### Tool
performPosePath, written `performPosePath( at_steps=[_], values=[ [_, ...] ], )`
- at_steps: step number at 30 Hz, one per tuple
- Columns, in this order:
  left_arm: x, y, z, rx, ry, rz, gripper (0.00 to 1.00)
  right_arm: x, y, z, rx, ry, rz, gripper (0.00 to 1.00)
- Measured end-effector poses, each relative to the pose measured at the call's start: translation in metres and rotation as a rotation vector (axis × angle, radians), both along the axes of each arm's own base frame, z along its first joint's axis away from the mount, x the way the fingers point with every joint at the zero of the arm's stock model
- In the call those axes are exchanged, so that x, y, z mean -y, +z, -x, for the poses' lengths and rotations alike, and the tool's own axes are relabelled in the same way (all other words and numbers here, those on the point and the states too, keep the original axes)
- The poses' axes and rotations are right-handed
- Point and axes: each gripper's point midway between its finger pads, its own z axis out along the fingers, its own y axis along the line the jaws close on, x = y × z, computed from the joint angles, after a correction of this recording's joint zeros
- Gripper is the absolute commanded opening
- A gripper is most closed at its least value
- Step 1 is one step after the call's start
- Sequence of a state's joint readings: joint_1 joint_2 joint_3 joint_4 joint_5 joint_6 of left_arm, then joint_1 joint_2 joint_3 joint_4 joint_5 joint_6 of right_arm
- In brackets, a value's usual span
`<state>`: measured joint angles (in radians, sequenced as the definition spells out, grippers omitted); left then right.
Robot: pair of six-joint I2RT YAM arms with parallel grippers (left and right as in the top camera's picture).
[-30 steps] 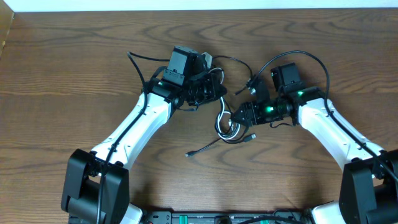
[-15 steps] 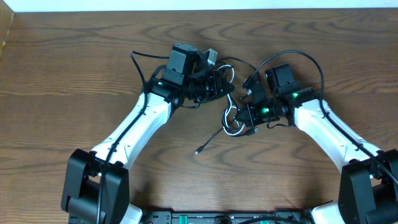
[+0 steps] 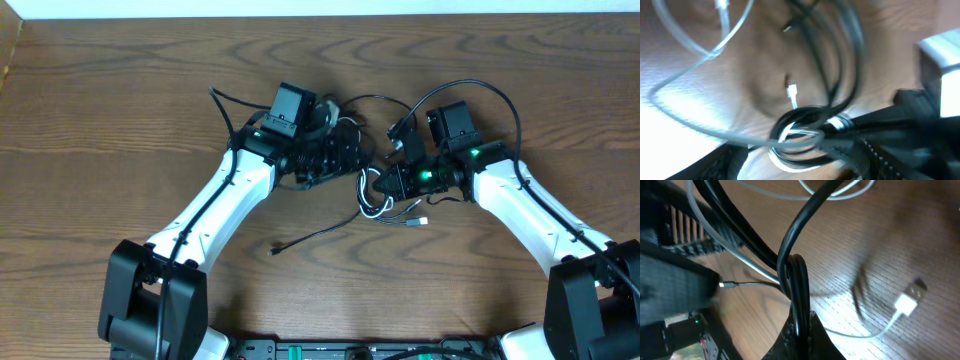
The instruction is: Untangle cables
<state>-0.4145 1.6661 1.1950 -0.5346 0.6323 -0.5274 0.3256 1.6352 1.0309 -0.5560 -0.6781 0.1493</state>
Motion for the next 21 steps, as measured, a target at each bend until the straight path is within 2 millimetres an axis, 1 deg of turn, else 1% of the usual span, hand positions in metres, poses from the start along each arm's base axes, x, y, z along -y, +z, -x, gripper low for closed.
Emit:
performPosePath(
  at_steps=[2,3,6,7,8,10,12,13,14,15,17,21],
  values=[
    [-0.007,-0.007,0.010,-0.035,-0.013,-0.040,0.72,-0.001,0.001,0.000,-0.006,-0.007,-0.005,0.01],
    [-0.010,-0.010,0.014,-0.053,-0.017,-0.061,0.69,-0.001,0.001,-0.001,-0.008,-0.011,-0.009,0.01],
    [-0.024,-0.021,0.025,-0.094,-0.016,-0.142,0.43,-0.002,0.003,-0.003,-0.010,-0.024,-0.020,0.01],
    [-0.027,-0.023,0.027,-0.096,-0.016,-0.160,0.36,-0.004,0.005,-0.004,-0.007,-0.024,-0.031,0.01],
    [-0.029,-0.024,0.027,-0.097,-0.013,-0.175,0.33,-0.005,0.006,-0.005,-0.005,-0.024,-0.038,0.01],
    [-0.033,-0.026,0.025,-0.082,-0.012,-0.198,0.33,-0.009,0.010,-0.005,-0.003,-0.016,-0.071,0.01],
    [-0.033,-0.026,0.023,-0.071,-0.012,-0.203,0.35,-0.012,0.014,-0.005,-0.006,-0.012,-0.094,0.01],
    [-0.033,-0.026,0.021,-0.061,-0.014,-0.201,0.41,-0.014,0.016,-0.005,-0.009,-0.008,-0.110,0.01],
    [-0.032,-0.025,0.020,-0.050,-0.019,-0.198,0.49,-0.015,0.017,-0.004,-0.014,-0.008,-0.116,0.01],
    [-0.031,-0.025,0.019,-0.036,-0.032,-0.197,0.51,-0.016,0.018,-0.003,-0.025,-0.008,-0.128,0.01],
    [-0.031,-0.025,0.018,-0.026,-0.043,-0.198,0.53,-0.016,0.019,-0.003,-0.034,-0.013,-0.135,0.01],
    [-0.030,-0.024,0.016,-0.010,-0.052,-0.196,0.53,-0.015,0.023,-0.004,-0.074,-0.046,-0.165,0.01]
  ],
)
